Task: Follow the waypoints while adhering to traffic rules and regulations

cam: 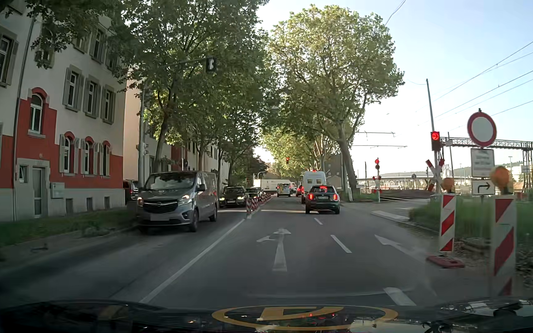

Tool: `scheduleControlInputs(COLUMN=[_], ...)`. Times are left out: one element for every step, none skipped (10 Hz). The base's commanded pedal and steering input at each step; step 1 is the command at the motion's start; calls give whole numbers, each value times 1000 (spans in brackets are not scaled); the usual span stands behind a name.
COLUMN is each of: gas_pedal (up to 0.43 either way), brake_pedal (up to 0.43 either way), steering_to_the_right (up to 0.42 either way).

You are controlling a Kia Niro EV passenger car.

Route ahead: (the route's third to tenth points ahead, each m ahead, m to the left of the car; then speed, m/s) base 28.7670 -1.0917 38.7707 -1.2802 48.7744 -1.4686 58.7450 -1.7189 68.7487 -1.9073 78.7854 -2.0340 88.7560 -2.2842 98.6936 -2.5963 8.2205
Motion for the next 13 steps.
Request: scheduleControlInputs(gas_pedal=[79, 79, 59, 59, 47, 28, 0, 0, 0, 0, 0, 0, 0], brake_pedal=[0, 0, 0, 0, 0, 0, 0, 0, 0, 0, 0, 0, 0], steering_to_the_right=[17, 23, 25, 26, 26, 26, 30, 35, 40, 44, 46, 48, 48])
